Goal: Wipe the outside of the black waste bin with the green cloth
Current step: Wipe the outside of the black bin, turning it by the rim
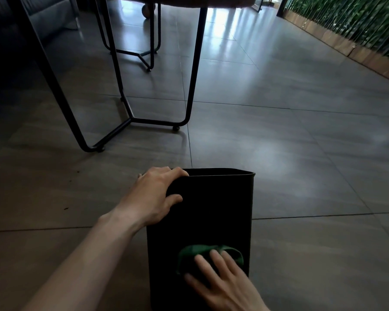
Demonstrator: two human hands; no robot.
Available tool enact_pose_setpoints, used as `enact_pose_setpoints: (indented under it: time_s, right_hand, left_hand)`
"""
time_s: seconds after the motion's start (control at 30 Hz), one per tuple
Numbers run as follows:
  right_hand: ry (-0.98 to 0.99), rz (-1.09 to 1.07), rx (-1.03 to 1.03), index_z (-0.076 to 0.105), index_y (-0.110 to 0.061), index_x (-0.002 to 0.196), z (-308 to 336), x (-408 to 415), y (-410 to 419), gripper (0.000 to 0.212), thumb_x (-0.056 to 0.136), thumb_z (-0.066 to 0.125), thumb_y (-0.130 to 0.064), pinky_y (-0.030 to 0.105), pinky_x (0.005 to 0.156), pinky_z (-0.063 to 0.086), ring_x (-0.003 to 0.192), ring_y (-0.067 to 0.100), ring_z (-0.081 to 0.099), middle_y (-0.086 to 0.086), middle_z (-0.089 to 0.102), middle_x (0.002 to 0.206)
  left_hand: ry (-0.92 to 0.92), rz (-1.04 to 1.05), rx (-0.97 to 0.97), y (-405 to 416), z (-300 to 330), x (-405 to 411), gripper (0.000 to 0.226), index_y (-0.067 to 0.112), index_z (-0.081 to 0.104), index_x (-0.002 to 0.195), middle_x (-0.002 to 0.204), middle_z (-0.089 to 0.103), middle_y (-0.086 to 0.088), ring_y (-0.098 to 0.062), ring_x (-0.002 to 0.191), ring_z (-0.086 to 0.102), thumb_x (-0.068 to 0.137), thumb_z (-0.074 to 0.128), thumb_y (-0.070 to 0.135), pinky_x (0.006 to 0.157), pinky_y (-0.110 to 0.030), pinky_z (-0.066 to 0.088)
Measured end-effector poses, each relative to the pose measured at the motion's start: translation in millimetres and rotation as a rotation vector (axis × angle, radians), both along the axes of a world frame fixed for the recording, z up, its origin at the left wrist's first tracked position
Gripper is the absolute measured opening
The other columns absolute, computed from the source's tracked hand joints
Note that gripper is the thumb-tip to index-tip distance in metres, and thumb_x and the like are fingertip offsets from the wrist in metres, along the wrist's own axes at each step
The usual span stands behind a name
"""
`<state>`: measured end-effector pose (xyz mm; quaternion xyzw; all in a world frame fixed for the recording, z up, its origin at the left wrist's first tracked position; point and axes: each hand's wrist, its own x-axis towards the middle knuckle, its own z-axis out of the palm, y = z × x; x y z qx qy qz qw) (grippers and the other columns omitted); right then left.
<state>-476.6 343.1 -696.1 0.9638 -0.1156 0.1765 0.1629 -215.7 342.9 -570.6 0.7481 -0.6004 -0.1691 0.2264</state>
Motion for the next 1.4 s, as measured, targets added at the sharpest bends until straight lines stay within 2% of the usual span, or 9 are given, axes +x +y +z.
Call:
enact_pose_setpoints:
  time_s: [0.27, 0.5, 0.63, 0.73, 0.8, 0.97, 1.03, 1.23, 1.4]
  right_hand:
    - [-0.274, -0.435, 0.196, 0.058, -0.021, 0.134, 59, 42, -49, 0.045, 0.09, 0.052, -0.028, 0.054, 0.088, 0.055, 0.108, 0.043, 0.059, 0.02, 0.056, 0.13]
    - [0.002, -0.151, 0.13, 0.071, -0.026, 0.109, 40, 3, -13, 0.022, 0.091, 0.059, -0.024, 0.046, 0.068, 0.058, 0.086, 0.037, 0.068, 0.015, 0.07, 0.116]
    - [-0.227, -0.387, 0.621, 0.07, -0.025, 0.093, 78, -23, -35, 0.028, 0.066, 0.072, -0.021, 0.033, 0.066, 0.054, 0.085, 0.026, 0.062, 0.003, 0.064, 0.103]
    - [-0.597, -0.736, 1.053, 0.067, -0.024, 0.084, 122, -49, -85, 0.025, 0.071, 0.085, -0.013, 0.037, 0.061, 0.06, 0.07, 0.024, 0.071, 0.01, 0.072, 0.084]
    - [-0.624, -0.849, 1.258, 0.069, -0.02, 0.086, 145, -68, -118, 0.031, 0.069, 0.095, -0.017, 0.036, 0.049, 0.058, 0.06, 0.022, 0.074, 0.014, 0.075, 0.076]
    - [-0.183, -0.78, 0.969, 0.066, -0.052, 0.114, 157, -64, -159, 0.053, 0.077, 0.09, -0.022, 0.041, 0.083, 0.058, 0.092, 0.027, 0.071, 0.001, 0.067, 0.105]
    - [0.043, -0.648, 0.819, 0.052, -0.066, 0.131, 156, -50, -163, 0.067, 0.086, 0.082, -0.026, 0.034, 0.083, 0.054, 0.093, 0.018, 0.065, -0.008, 0.053, 0.111]
    - [0.282, -0.439, 0.591, 0.065, -0.05, 0.119, 159, -23, -158, 0.038, 0.092, 0.071, -0.024, 0.036, 0.077, 0.05, 0.119, 0.018, 0.051, -0.009, 0.046, 0.129]
    - [0.296, -0.342, 0.649, 0.067, -0.045, 0.112, 185, -17, -141, 0.027, 0.092, 0.074, -0.028, 0.036, 0.081, 0.051, 0.099, 0.015, 0.051, -0.006, 0.048, 0.124]
  left_hand:
    - [-0.005, -0.022, -0.005, 1, 4, -2, 0.044, 0.034, 0.057, 0.131, 0.124, 0.063, 0.007, -0.017, 0.128, 0.05, 0.089, 0.07, 0.029, 0.107, -0.043, 0.04]
    - [-0.018, -0.023, 0.029, 1, 6, -3, 0.044, 0.036, 0.056, 0.129, 0.121, 0.062, 0.008, -0.018, 0.125, 0.05, 0.088, 0.071, 0.03, 0.107, -0.046, 0.039]
    - [0.005, -0.043, 0.056, 3, 9, -3, 0.04, 0.035, 0.056, 0.124, 0.112, 0.061, 0.01, -0.017, 0.117, 0.053, 0.088, 0.071, 0.03, 0.104, -0.043, 0.041]
    - [0.026, -0.053, 0.086, 5, 13, 1, 0.036, 0.034, 0.058, 0.118, 0.11, 0.061, 0.01, -0.016, 0.112, 0.055, 0.086, 0.073, 0.027, 0.1, -0.039, 0.043]
    - [0.046, -0.073, 0.116, 7, 16, 5, 0.033, 0.033, 0.059, 0.113, 0.11, 0.063, 0.009, -0.016, 0.11, 0.056, 0.085, 0.075, 0.025, 0.099, -0.039, 0.044]
    - [0.092, -0.107, 0.162, 15, 23, 11, 0.03, 0.033, 0.059, 0.101, 0.1, 0.065, 0.014, -0.007, 0.097, 0.059, 0.083, 0.077, 0.018, 0.09, -0.034, 0.048]
    - [0.104, -0.125, 0.174, 19, 24, 12, 0.029, 0.032, 0.06, 0.099, 0.097, 0.065, 0.014, -0.001, 0.093, 0.059, 0.082, 0.077, 0.016, 0.084, -0.029, 0.049]
    - [0.058, -0.137, 0.169, 29, 25, 18, 0.031, 0.031, 0.058, 0.101, 0.1, 0.063, 0.014, -0.004, 0.095, 0.059, 0.082, 0.076, 0.015, 0.087, -0.029, 0.048]
    - [-0.1, -0.015, 0.117, 34, 28, 24, 0.033, 0.037, 0.054, 0.094, 0.104, 0.059, 0.015, -0.016, 0.105, 0.055, 0.08, 0.074, 0.015, 0.098, -0.044, 0.044]
